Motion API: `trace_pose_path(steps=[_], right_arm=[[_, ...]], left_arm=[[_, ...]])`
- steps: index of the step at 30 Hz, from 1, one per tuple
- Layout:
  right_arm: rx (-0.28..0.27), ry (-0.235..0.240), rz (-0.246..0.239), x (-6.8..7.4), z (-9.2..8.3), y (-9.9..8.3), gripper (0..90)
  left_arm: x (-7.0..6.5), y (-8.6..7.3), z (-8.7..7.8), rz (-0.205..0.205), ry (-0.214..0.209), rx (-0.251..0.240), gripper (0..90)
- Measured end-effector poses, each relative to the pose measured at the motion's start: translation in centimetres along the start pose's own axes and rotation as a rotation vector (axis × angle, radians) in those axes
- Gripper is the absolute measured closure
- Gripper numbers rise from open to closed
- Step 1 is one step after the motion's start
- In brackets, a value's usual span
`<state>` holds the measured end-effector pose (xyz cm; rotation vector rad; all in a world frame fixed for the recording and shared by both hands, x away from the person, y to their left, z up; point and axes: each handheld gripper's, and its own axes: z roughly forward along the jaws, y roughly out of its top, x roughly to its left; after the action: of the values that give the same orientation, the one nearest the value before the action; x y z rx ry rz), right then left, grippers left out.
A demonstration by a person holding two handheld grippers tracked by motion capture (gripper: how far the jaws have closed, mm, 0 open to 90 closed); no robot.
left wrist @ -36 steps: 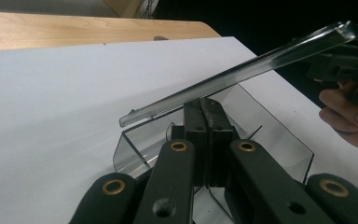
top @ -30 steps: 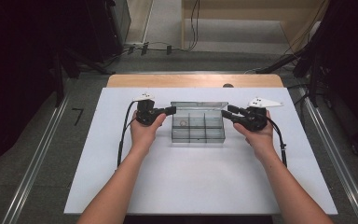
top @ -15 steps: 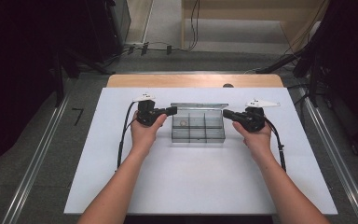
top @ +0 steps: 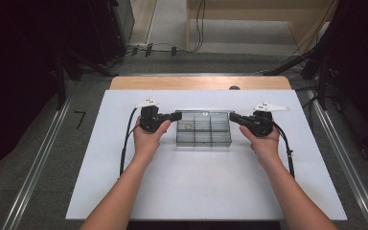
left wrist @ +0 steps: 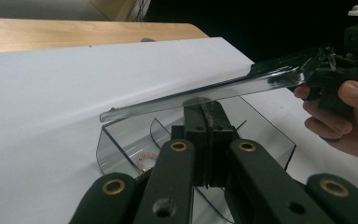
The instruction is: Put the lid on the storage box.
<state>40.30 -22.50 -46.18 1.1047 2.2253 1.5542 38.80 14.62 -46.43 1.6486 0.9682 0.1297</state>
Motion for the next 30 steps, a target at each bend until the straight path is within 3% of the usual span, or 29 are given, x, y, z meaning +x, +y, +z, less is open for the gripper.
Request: trace_pose_path(steps=[14,30], right_arm=[[-0.023,0.017,-0.019,0.7,-1.2,-0.5,87.8],[-0.026,0.035,-0.045,1.7,-1.7,-1.5,87.9]], left_arm=[[-0.7,-0.7,-0.8,0.007,-0.017,-0.017,90.0],[-2.0,-1.8,-1.3,0.046,-0.024,-0.011,90.0]])
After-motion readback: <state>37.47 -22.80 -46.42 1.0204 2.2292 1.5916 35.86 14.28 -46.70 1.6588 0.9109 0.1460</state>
